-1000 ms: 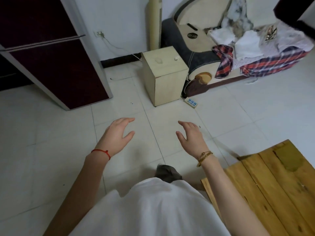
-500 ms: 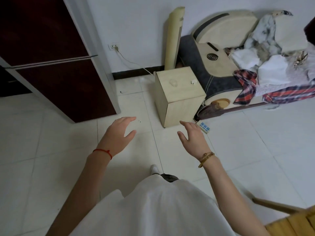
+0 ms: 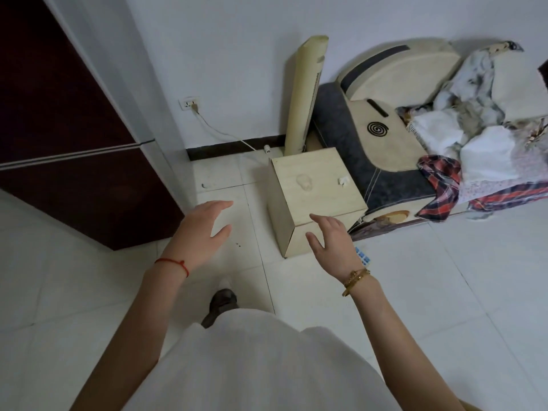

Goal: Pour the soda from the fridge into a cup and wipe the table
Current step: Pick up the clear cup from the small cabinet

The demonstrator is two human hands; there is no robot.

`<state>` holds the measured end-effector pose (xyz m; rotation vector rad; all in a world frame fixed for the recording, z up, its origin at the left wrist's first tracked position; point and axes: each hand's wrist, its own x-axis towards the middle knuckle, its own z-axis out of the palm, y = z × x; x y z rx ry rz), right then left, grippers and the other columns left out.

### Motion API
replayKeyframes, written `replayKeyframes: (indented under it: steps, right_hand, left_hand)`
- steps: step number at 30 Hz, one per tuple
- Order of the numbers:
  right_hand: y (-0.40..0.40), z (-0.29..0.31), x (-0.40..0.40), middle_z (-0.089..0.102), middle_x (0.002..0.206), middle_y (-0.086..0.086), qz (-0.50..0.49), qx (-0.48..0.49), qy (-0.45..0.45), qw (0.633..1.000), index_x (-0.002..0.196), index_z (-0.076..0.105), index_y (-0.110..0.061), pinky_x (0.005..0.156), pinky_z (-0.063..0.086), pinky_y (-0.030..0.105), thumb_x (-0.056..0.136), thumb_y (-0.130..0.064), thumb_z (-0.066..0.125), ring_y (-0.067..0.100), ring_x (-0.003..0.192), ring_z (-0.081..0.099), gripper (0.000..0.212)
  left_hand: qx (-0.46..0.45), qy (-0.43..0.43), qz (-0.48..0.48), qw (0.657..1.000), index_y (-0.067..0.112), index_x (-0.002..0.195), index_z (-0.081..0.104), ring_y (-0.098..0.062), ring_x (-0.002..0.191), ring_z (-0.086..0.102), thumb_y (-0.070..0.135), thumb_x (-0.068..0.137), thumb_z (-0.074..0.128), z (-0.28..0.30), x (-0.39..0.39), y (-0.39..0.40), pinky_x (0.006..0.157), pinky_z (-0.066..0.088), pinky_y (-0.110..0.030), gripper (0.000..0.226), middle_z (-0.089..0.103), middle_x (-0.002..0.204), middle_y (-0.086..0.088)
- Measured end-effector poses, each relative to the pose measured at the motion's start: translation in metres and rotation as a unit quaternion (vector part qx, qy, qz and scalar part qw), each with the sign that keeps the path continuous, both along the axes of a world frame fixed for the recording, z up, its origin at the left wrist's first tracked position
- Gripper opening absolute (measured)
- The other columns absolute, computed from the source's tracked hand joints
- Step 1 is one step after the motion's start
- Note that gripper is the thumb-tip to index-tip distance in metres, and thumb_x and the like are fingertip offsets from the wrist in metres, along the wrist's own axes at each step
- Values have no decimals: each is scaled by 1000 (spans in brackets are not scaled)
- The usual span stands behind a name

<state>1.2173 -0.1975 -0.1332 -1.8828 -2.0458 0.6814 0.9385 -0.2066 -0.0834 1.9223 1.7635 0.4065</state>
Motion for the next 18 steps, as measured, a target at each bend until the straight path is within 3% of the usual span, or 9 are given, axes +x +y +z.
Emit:
replayKeyframes:
  steps: [4, 9, 18]
  right_hand:
    - [54, -8, -20, 52, 138, 7, -40, -9, 0, 999, 140, 46, -13, 111, 34, 43, 98, -28, 50, 27, 134, 39, 45]
    - [122, -8, -60, 51, 140, 7, -111, -17, 2, 994, 141, 45, -14, 112, 32, 41, 98, -30, 49, 26, 134, 38, 46]
    - [201, -7, -111, 51, 140, 5, -247, -14, 11, 969, 140, 46, -14, 113, 31, 38, 100, -32, 46, 25, 135, 39, 44]
  left_hand:
    - [-6, -8, -42, 999, 22, 143, 45, -13, 138, 38, 24, 95, 57, -10, -22, 77, 115, 25, -27, 49, 45, 146, 4]
    - [-7, -1, -123, 992, 15, 140, 49, -18, 133, 44, 19, 93, 60, -8, -55, 183, 115, 34, -36, 49, 51, 142, -2]
    - [-5, 31, -288, 957, 17, 141, 46, -17, 132, 45, 27, 97, 53, -11, -72, 333, 113, 37, -37, 46, 52, 141, -2]
